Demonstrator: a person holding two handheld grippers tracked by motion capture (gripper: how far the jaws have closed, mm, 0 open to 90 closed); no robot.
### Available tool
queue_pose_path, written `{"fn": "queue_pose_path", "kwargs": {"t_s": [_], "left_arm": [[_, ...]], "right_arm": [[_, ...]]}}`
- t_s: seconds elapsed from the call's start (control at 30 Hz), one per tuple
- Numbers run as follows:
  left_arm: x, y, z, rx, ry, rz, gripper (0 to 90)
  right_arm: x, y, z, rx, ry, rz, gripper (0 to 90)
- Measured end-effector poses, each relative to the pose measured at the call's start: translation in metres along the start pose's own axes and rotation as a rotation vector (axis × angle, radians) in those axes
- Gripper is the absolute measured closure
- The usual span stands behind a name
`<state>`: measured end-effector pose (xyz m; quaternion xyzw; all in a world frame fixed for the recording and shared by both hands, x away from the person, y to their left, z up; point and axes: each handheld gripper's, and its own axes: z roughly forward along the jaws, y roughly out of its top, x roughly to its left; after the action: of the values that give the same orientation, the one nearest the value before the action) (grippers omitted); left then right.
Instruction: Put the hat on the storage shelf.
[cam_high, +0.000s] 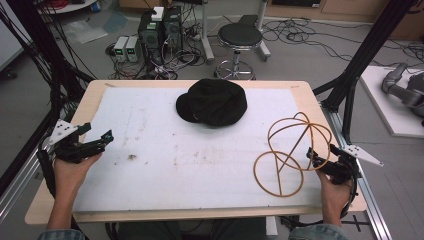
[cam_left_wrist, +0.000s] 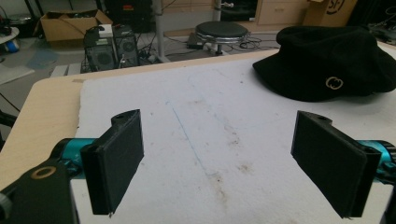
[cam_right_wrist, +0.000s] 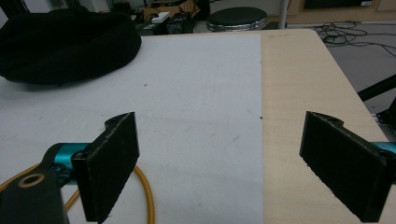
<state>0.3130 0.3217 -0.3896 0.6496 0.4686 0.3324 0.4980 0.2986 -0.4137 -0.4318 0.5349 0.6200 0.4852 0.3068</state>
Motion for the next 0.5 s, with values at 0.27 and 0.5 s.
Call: {"fn": "queue_pose_path", "kwargs": {"t_s": [0.27, 0.5], "left_arm": [[-0.0021, 0.001, -0.0007, -0.001, -0.008, 0.017, 17.5], [-0.0038, 0.0024, -0.0007, -0.009, -0.026, 0.027, 17.6]], "right_arm": [[0.0006, -0.0005, 0.0008, 0.006, 0.0, -0.004, 11.6], [0.0011, -0.0001, -0.0017, 0.003, -0.004, 0.005, 11.6]]}}
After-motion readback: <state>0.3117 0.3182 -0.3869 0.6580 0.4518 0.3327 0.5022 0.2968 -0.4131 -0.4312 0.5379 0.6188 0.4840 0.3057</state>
